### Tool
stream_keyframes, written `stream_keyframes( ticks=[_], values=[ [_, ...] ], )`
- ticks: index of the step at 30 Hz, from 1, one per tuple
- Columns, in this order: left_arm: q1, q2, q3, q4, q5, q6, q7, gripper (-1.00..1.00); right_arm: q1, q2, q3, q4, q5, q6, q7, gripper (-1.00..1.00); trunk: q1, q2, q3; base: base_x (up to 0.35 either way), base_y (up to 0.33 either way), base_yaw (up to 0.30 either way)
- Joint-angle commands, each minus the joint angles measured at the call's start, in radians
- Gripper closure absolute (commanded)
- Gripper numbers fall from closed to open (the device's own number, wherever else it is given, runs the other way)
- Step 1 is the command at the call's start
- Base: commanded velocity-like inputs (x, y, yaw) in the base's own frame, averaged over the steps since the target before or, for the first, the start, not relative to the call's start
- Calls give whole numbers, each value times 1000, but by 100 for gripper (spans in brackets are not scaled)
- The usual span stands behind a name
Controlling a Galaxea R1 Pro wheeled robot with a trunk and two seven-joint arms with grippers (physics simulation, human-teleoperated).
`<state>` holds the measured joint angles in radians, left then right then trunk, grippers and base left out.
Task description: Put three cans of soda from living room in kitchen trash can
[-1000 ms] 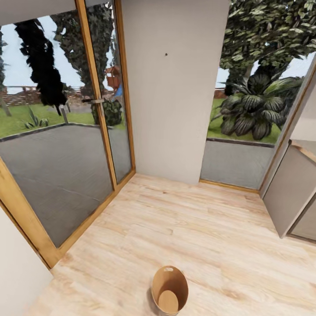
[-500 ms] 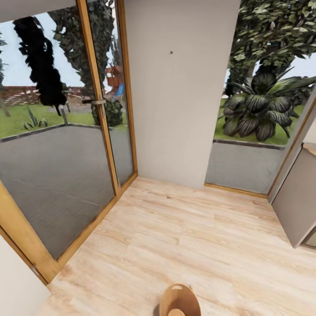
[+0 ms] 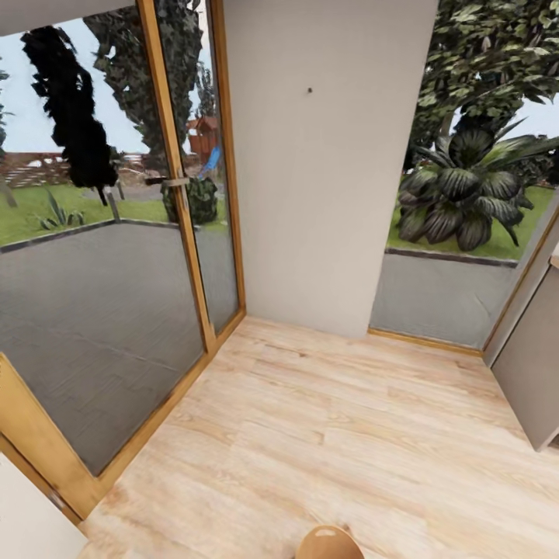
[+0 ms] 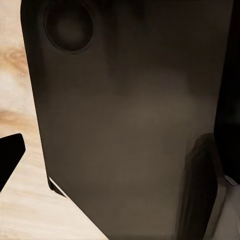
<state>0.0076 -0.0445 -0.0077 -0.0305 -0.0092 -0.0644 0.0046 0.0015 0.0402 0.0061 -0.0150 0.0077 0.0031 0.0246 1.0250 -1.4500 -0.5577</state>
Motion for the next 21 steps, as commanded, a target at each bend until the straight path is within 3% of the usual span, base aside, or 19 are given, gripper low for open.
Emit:
stream_keyframes(
  ticks=[1,21],
  values=[
    [0,0,0,0,0,0,0,-100,0,0,0,0,0,0,0,-100,0,0,0,58,113,0],
    [0,0,0,0,0,-20,0,-100,0,0,1,2,1,-2,0,-100,0,0,0,50,1,0]
  ],
)
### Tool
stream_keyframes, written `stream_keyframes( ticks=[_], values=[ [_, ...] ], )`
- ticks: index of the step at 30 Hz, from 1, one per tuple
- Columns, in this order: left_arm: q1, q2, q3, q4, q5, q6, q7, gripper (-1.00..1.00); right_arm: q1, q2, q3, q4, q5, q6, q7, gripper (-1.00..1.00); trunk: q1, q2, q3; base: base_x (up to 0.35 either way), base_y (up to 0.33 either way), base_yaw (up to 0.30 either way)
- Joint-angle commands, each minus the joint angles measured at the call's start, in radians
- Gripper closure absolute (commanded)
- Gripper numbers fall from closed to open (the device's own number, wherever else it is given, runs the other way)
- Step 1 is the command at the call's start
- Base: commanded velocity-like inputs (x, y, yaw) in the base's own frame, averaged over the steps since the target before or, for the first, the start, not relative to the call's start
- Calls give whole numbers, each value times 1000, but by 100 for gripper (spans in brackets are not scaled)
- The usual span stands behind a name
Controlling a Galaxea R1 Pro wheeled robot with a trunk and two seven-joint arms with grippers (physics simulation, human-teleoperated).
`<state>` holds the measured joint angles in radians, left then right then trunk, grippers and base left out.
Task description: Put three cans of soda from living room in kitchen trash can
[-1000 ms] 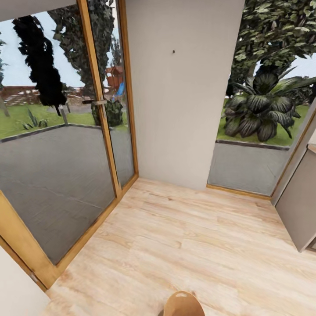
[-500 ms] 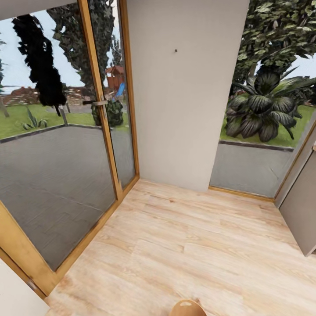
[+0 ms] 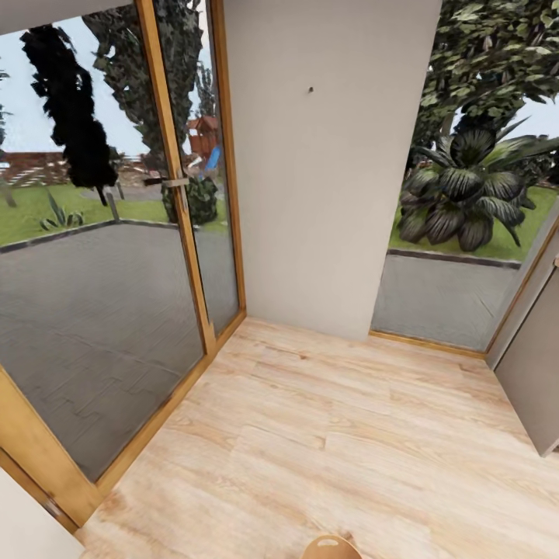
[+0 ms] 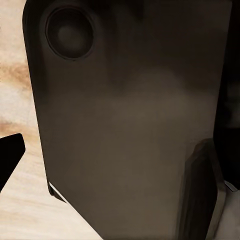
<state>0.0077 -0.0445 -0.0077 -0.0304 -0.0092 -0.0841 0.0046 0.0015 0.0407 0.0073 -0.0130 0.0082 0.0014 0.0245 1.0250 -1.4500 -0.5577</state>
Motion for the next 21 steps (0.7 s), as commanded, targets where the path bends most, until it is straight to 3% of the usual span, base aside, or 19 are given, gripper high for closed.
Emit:
stream_keyframes(
  ticks=[1,13,21],
  values=[
    [0,0,0,0,0,0,0,-100,0,0,0,0,0,-1,0,-100,0,0,0,2,8,0],
    [0,0,0,0,0,0,0,-100,0,0,-1,-2,1,-3,1,-100,0,0,0,0,57,0],
    [0,0,0,0,0,0,0,-100,0,0,-1,-2,1,-3,2,-100,0,0,0,11,151,0]
  ],
)
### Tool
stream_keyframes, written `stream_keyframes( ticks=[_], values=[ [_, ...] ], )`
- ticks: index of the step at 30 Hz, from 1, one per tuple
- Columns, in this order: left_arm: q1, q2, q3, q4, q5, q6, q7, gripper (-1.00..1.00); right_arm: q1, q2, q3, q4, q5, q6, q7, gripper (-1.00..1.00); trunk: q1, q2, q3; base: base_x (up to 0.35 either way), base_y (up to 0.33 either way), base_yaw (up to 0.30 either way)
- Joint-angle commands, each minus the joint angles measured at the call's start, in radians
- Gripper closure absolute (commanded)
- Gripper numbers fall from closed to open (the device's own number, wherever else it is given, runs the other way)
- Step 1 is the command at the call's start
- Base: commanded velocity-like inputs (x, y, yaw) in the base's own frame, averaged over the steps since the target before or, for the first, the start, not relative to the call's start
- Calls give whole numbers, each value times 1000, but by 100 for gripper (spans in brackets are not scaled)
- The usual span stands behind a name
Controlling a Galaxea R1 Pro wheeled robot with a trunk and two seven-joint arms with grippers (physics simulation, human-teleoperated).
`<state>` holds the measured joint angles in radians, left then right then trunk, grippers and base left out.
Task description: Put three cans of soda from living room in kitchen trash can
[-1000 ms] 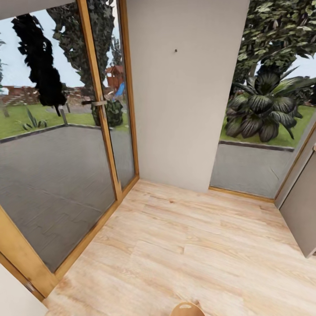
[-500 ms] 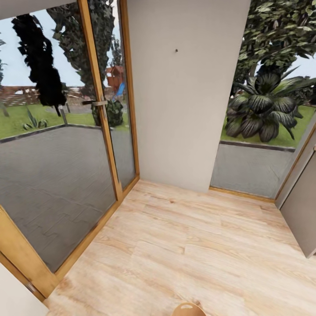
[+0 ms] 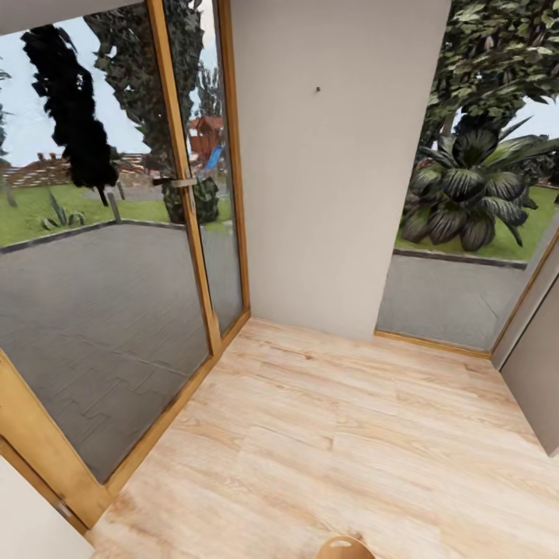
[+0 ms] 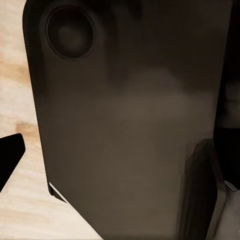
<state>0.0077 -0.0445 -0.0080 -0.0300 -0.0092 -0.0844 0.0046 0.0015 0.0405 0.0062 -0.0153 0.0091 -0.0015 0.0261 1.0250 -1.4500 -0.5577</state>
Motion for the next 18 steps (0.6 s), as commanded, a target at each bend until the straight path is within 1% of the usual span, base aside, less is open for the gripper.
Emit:
stream_keyframes(
  ticks=[1,18],
  values=[
    [0,0,0,0,0,0,0,-100,0,0,0,0,0,0,0,-100,0,0,0,9,67,0],
    [0,-2,-1,-1,0,0,0,-100,0,0,1,0,0,0,0,-100,0,0,0,2,13,0]
  ],
)
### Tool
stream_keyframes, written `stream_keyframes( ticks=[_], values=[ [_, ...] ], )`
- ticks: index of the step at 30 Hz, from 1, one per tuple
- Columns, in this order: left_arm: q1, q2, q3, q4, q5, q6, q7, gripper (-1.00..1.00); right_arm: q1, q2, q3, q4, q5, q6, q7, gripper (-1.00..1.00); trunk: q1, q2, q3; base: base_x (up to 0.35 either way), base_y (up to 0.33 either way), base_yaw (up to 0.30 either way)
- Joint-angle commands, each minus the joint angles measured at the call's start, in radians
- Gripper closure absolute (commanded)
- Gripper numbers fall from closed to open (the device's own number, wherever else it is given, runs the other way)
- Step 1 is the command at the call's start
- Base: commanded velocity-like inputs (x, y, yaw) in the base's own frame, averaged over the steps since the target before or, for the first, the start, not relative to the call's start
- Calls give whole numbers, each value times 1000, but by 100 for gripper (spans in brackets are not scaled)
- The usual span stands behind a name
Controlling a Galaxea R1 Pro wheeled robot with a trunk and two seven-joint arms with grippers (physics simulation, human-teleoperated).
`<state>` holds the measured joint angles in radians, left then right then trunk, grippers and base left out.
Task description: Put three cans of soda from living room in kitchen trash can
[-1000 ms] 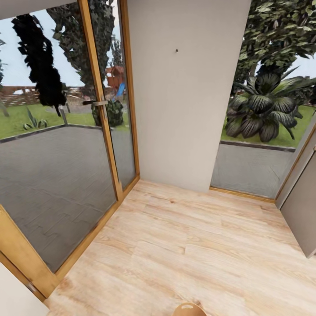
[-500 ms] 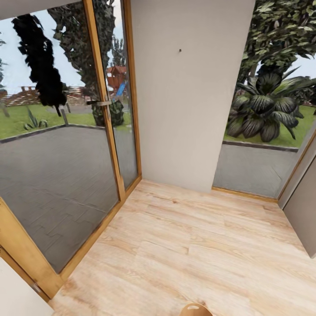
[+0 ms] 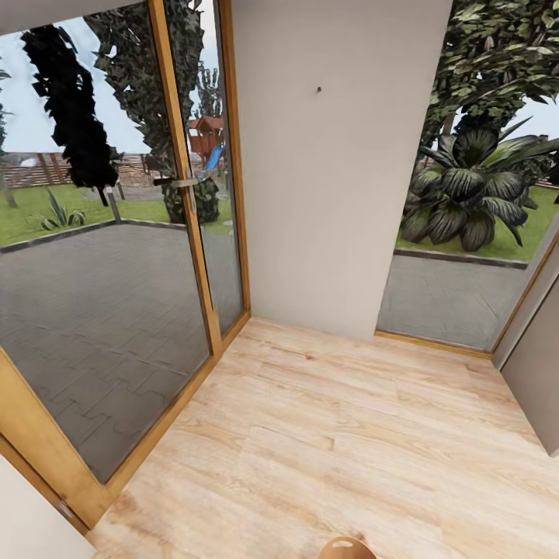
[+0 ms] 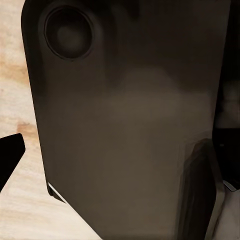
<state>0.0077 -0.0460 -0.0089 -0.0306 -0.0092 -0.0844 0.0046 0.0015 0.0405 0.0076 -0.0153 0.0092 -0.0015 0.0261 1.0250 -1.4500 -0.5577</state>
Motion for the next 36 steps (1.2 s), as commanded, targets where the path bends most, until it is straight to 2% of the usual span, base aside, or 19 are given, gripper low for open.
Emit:
stream_keyframes(
  ticks=[1,20,31,35,36],
  values=[
    [0,0,0,0,0,0,0,-100,0,0,0,0,0,0,0,-100,0,0,0,0,0,0],
    [0,0,1,1,0,0,-1,-100,0,-2,-3,0,0,-1,-1,-100,0,0,0,0,0,0],
    [0,0,0,0,0,0,-2,-100,-1,-13,-4,-23,1,-6,26,-100,0,0,0,0,0,0],
    [0,0,0,0,0,0,-5,-100,0,-32,-6,-95,-1,-4,78,-100,0,0,0,0,0,0],
    [0,0,0,0,0,0,-5,-100,0,-52,-9,-128,-5,1,102,-100,0,0,0,0,0,0]
  ],
)
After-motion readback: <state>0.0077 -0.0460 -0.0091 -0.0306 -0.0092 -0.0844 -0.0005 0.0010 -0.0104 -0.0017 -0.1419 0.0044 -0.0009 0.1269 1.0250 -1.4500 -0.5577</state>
